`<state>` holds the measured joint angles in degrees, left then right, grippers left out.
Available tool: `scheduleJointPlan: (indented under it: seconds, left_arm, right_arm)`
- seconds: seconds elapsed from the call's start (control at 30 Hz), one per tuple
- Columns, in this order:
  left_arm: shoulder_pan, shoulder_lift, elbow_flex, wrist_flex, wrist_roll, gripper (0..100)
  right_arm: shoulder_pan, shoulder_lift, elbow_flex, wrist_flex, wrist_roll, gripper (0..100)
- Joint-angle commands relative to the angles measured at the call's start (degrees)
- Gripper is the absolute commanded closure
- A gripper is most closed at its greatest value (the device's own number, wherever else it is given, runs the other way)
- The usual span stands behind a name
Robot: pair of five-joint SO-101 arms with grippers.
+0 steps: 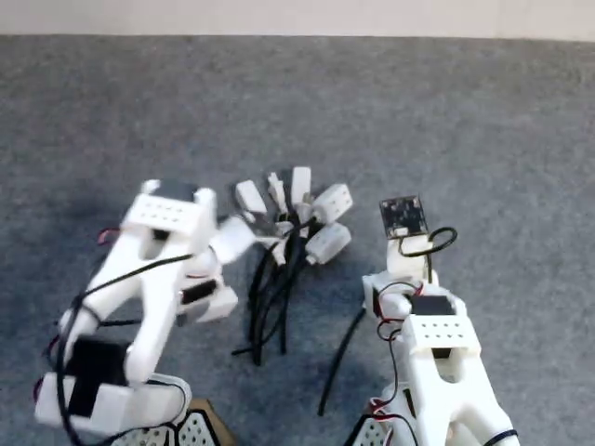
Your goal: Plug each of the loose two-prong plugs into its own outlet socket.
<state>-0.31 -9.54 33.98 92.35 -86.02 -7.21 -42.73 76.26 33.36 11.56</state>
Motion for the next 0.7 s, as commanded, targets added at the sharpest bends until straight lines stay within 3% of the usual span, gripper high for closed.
scheduleJointPlan:
  seconds: [0.0, 0.17, 0.33, 0.47, 0.57, 0.67]
  left_arm:
    - [-7.3, -3.8, 0.6, -7.6, 1.4, 83]
    - [-14.5, -3.7, 0.6, -16.3, 1.5, 70]
    - [-16.7, -3.9, 0.0, -18.4, 1.8, 69]
    - [-15.9, -3.7, -2.9, -19.8, 10.8, 69]
    - [-14.9, -4.2, -4.6, -17.3, 12.0, 69]
    - [-10.7, -4.3, -5.3, -7.8, 12.1, 69]
  right_arm:
    - [-0.5, 0.7, 0.5, -1.1, 0.6, 99.2]
    - [-0.5, 0.7, 1.1, -1.1, 0.6, 99.2]
    - [-0.5, 0.7, 1.0, -1.1, 0.6, 99.2]
    - [-0.5, 0.7, 0.9, -1.1, 0.6, 99.2]
    - [-0.5, 0.7, 1.0, -1.1, 0.6, 99.2]
    - [-0.5, 0.7, 0.9, -1.1, 0.6, 99.2]
